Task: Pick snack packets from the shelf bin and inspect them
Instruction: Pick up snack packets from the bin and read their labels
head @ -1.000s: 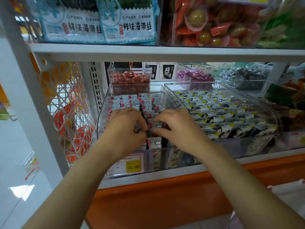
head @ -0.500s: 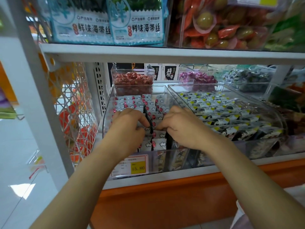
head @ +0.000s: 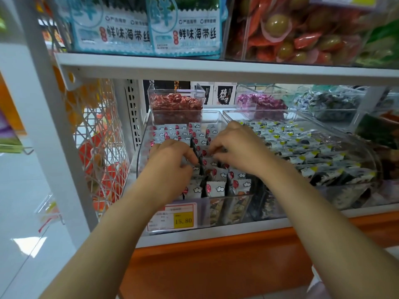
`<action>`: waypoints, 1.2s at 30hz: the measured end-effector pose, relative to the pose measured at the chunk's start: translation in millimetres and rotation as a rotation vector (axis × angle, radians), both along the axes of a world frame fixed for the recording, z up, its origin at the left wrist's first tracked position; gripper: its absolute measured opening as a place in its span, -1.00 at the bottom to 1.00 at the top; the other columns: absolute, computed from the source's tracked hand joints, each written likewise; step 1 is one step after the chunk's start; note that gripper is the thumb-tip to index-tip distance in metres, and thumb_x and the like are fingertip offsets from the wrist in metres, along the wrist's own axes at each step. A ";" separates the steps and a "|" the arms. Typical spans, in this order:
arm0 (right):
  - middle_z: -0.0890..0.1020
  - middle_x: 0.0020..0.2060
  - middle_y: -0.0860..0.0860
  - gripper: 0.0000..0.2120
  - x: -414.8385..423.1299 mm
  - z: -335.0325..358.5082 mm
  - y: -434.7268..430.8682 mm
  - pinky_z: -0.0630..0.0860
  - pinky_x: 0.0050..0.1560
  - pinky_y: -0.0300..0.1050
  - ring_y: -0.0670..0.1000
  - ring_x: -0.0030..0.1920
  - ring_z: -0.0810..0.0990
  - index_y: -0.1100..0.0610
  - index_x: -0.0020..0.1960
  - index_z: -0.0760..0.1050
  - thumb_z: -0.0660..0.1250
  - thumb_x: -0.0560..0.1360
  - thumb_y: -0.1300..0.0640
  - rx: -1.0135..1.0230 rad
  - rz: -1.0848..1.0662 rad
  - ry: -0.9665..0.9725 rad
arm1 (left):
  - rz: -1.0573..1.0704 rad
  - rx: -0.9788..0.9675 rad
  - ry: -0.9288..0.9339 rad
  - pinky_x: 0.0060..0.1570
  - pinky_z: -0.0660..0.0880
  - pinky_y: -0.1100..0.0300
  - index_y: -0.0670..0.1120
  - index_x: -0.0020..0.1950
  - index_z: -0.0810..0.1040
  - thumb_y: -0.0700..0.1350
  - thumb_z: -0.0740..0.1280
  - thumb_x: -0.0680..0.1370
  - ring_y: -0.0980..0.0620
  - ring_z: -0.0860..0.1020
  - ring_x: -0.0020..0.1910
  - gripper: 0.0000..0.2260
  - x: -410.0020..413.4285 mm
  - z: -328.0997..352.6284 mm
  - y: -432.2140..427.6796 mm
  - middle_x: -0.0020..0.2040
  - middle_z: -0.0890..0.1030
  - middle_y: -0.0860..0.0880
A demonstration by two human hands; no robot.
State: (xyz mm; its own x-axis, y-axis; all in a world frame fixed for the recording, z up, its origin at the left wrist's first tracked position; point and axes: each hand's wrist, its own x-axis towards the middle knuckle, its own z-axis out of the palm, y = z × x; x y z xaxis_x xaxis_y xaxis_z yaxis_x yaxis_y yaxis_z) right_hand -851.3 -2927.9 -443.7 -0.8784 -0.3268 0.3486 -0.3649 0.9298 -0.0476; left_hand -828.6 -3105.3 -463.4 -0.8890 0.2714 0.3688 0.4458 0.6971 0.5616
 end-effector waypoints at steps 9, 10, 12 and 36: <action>0.49 -0.19 -0.14 -0.88 -0.7 -2.2 -0.2 0.25 -0.03 -0.13 -0.08 -0.04 0.36 -0.04 -0.20 0.45 0.38 0.46 0.07 -0.104 0.056 -0.005 | 0.009 0.017 0.008 0.13 0.37 0.13 0.03 -0.06 0.51 -0.29 0.23 0.50 -0.04 0.39 0.21 -0.79 2.0 -1.9 1.6 0.20 0.46 -0.03; 0.47 -0.22 -0.17 -0.88 2.0 -0.2 1.9 0.27 -0.11 -0.17 -0.12 -0.13 0.38 -0.02 -0.19 0.45 0.37 0.47 0.10 -0.222 0.082 -0.001 | 0.015 0.029 0.024 0.05 0.39 0.19 0.01 0.01 0.53 -0.27 0.24 0.52 -0.01 0.43 0.15 -0.79 2.3 -1.5 1.4 0.20 0.46 -0.02; 0.46 -0.26 -0.21 -0.90 8.6 4.9 7.2 0.32 -0.26 -0.27 -0.21 -0.24 0.42 0.04 -0.16 0.45 0.34 0.49 0.17 -0.457 0.113 0.025 | 0.034 0.041 0.076 -0.01 0.29 0.37 -0.03 0.20 0.52 -0.21 0.25 0.55 0.07 0.43 0.12 -0.76 2.5 -0.3 1.0 0.25 0.47 -0.01; 0.63 -0.37 0.07 -0.80 51.6 -4.5 26.7 0.58 -0.37 -0.25 -0.04 -0.37 0.63 0.27 0.02 0.53 0.26 0.44 0.43 -1.888 0.215 -0.431 | -0.132 1.176 -0.579 -0.38 0.53 0.35 -0.20 -0.14 0.54 -0.21 0.26 0.55 0.10 0.55 -0.39 -0.89 13.7 14.9 3.8 -0.39 0.58 -0.04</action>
State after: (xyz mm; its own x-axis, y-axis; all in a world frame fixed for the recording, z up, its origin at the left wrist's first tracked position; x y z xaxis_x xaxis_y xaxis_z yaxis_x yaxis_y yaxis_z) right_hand -799.6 -2901.2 -448.2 -0.9900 0.0528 0.1305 -0.1400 -0.4669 -0.8732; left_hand -814.9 -3101.5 -448.5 -0.9888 0.1480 0.0200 -0.0358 -0.3651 0.9303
